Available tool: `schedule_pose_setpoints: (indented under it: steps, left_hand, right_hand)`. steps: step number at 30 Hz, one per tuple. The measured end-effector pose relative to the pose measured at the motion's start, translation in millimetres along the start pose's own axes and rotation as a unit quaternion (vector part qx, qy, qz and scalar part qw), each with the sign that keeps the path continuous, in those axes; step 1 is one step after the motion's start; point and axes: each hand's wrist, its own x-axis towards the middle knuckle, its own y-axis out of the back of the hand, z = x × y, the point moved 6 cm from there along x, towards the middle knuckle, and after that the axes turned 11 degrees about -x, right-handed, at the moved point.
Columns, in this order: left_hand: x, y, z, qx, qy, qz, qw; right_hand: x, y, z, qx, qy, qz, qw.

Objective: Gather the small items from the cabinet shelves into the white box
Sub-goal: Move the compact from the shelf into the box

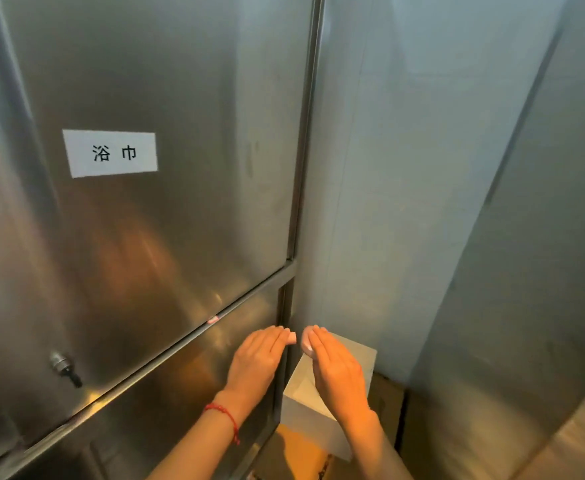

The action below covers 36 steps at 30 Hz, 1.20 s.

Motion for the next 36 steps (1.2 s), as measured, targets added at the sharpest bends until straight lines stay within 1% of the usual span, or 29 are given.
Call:
schedule_pose_setpoints:
  steps: [5, 8, 12, 15, 20, 23, 28, 31, 36]
  left_hand:
    - [39.5, -44.4, -15.9, -0.047, -0.036, -0.013, 0.998]
    - [60.5, -67.8, -22.8, -0.062, -0.076, 0.003, 0.995]
    - [78.0, -108.0, -40.7, -0.088, -0.065, -0.056, 0.992]
    - [87.4, -132.6, -49.3, -0.111, -0.076, -0.086, 0.987]
    - [99.3, -172.6, -65.5, -0.130, -0.092, -0.125, 0.979]
    - [102.5, -193.9, -72.8, -0.139, -0.104, -0.138, 0.975]
    - [102.1, -218.5, -76.7, -0.209, -0.104, -0.149, 0.961]
    - [104.4, -231.1, -79.7, -0.179, -0.099, -0.131, 0.970]
    - [97.6, -253.5, -88.5, -0.160, -0.080, -0.148, 0.973]
  right_hand:
    - [12.3, -19.7, 36.9, -0.039, -0.046, -0.011, 0.998]
    - [22.8, -26.6, 55.2, -0.056, -0.067, -0.004, 0.996]
    - [30.5, -41.2, 75.9, -0.088, -0.095, -0.030, 0.991]
    - [32.2, -56.5, 89.5, -0.097, -0.119, -0.053, 0.987]
    - [36.7, -83.3, 110.2, -0.113, -0.141, -0.057, 0.982]
    - [35.6, -100.2, 122.1, -0.123, -0.157, -0.069, 0.977]
    - [25.2, -123.2, 135.3, -0.115, -0.171, -0.101, 0.973]
    - [22.7, -137.5, 142.8, -0.102, -0.171, -0.129, 0.971]
    - [17.9, -158.8, 156.3, -0.092, -0.170, -0.149, 0.970]
